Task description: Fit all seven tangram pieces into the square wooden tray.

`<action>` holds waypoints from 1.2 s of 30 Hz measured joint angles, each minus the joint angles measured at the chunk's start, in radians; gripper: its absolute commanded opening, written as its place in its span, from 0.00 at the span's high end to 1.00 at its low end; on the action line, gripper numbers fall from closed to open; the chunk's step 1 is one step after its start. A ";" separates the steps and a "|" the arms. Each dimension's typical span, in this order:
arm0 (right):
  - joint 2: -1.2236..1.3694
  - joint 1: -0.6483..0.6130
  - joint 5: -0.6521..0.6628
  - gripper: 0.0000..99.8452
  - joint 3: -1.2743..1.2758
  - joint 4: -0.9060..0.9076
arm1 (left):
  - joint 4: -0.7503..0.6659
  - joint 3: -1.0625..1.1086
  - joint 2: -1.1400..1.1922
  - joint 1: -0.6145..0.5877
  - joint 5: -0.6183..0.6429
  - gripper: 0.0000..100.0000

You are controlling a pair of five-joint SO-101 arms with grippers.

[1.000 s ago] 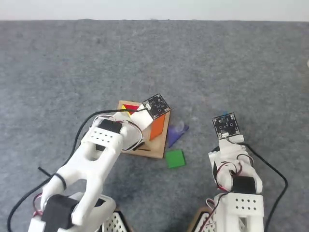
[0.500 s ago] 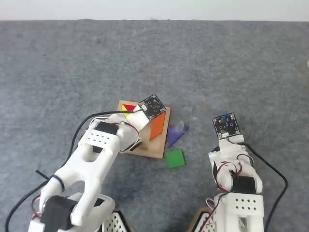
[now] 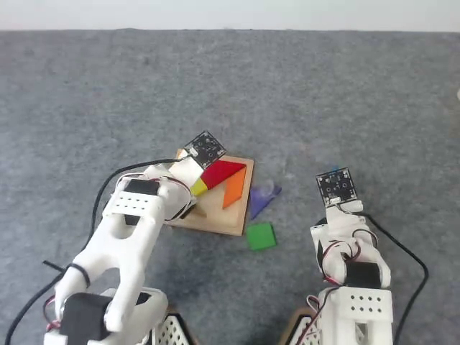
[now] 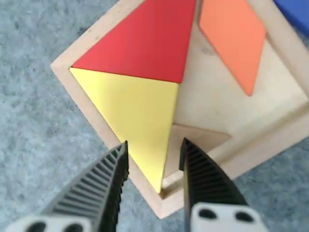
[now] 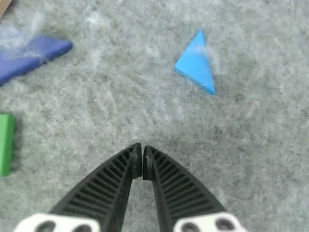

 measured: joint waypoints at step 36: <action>0.000 0.000 0.000 0.99 0.000 0.000 | 0.267 0.034 -0.245 0.141 0.012 0.83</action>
